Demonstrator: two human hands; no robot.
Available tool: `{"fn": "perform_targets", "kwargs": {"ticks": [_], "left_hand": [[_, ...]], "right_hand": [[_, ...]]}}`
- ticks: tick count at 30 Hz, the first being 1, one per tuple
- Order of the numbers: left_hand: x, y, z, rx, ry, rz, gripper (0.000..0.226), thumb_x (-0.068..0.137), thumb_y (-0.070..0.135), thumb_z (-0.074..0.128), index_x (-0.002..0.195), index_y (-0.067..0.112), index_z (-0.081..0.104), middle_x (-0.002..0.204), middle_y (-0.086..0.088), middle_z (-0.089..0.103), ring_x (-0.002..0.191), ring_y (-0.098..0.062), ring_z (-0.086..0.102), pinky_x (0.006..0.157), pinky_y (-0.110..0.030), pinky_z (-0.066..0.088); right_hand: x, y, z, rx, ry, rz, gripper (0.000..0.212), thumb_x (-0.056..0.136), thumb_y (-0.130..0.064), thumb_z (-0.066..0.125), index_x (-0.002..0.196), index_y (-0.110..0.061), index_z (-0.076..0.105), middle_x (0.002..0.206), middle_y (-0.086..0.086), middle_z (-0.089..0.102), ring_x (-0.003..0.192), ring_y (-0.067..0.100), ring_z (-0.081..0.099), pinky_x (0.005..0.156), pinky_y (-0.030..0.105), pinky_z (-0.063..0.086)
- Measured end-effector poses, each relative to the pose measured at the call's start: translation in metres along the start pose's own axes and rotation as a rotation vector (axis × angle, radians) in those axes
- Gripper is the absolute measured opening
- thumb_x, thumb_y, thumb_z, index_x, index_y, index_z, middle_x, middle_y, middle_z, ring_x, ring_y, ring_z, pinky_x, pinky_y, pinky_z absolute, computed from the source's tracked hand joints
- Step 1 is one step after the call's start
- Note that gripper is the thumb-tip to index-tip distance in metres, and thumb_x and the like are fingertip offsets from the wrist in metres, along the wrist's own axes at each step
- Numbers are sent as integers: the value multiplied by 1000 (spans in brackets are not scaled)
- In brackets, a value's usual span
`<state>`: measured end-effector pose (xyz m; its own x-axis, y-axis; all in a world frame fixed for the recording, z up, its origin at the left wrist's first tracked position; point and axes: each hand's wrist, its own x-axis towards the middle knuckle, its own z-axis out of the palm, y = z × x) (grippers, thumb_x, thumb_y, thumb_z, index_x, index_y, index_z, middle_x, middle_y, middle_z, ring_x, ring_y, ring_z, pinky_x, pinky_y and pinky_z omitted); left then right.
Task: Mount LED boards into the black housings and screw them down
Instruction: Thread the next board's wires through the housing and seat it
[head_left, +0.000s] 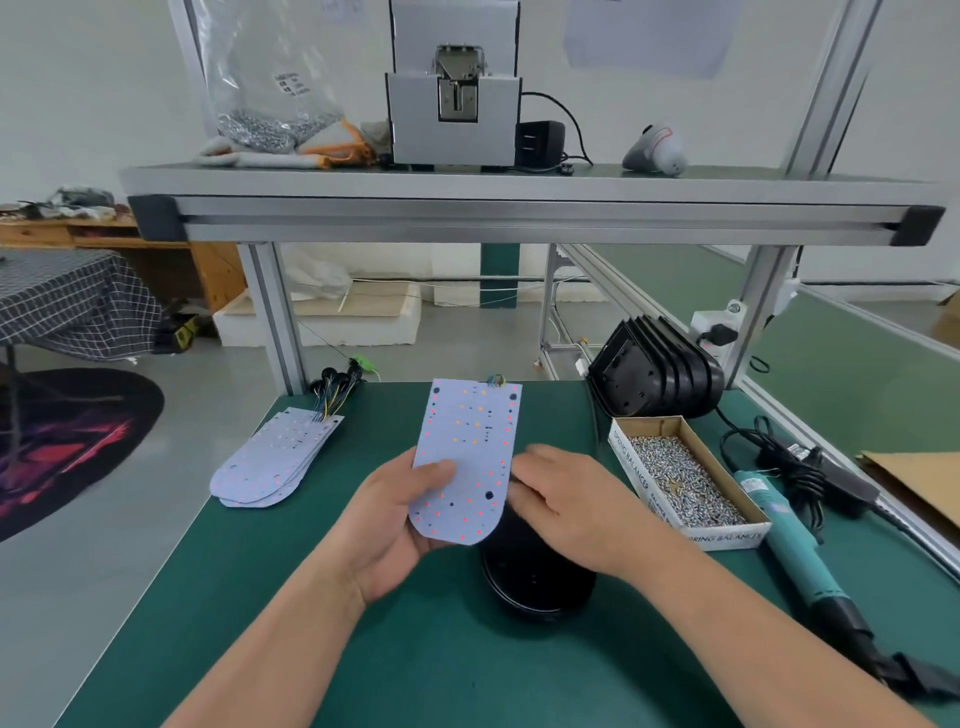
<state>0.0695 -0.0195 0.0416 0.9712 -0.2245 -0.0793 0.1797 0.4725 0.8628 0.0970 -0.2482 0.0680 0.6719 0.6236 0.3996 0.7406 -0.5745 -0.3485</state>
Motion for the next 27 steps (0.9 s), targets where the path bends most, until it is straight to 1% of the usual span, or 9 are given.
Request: {"fn": "perform_targets", "kwargs": {"ticks": [2,5,9,12,14,16,19,23,27], "left_hand": [[1,1,-1,-48,9,14,41,91,16,70,131,9,72,133,-18,72,103,-30,76,72,-40,64],[2,6,-5,-216,131,12,44,87,13,67,129,2,70,123,-17,76,91,-26,79,65,-33,66],[-2,28,-18,-268,291,40,33,79,11,66,109,-1,68,80,-11,73,59,-15,70,38,-19,50],[-6,38,-32,-234,319,28,25,79,11,63,102,0,63,69,-7,61,53,-12,61,32,-16,41],[-8,40,-42,-224,338,8,16,87,8,59,102,1,59,68,-6,57,51,-11,59,32,-16,41],[-7,40,-50,-165,387,-9,9,94,5,57,100,-1,60,67,-9,59,49,-13,59,33,-16,42],[-4,31,-44,-84,384,-56,13,83,6,67,94,0,65,67,-9,62,49,-14,60,37,-19,47],[2,14,-32,-32,318,-89,10,96,10,64,101,4,69,78,-9,71,56,-16,67,45,-28,58],[8,3,-25,-37,285,-62,19,100,13,63,113,0,68,98,-15,77,72,-23,74,65,-37,67]], "right_hand": [[-2,-4,-3,16,-5,-12,15,103,-24,59,92,-14,60,83,-7,48,74,13,46,69,28,36],[-7,4,-10,-83,36,-18,3,94,-21,63,95,-20,65,86,-10,58,82,13,56,74,34,46],[-14,40,-19,-179,121,59,8,93,-13,67,98,-19,69,90,-8,63,92,17,55,81,39,49],[-24,73,-22,-245,203,195,12,93,-9,72,98,-19,74,100,-9,66,105,21,55,88,40,50],[-31,90,-26,-252,240,336,13,93,-10,73,100,-21,75,108,-10,64,112,22,54,88,36,47],[-37,100,-30,-267,259,435,14,95,-13,70,102,-25,74,113,-10,61,112,20,54,81,33,42],[-39,104,-30,-247,280,460,15,98,-11,64,102,-24,69,116,-9,60,99,19,58,72,33,41],[-36,97,-26,-103,368,441,18,104,-11,59,112,-25,66,113,-12,65,99,18,61,84,38,49],[-34,80,-19,65,530,411,18,109,-22,56,124,-24,65,113,-13,70,101,-1,61,93,9,41]]}}
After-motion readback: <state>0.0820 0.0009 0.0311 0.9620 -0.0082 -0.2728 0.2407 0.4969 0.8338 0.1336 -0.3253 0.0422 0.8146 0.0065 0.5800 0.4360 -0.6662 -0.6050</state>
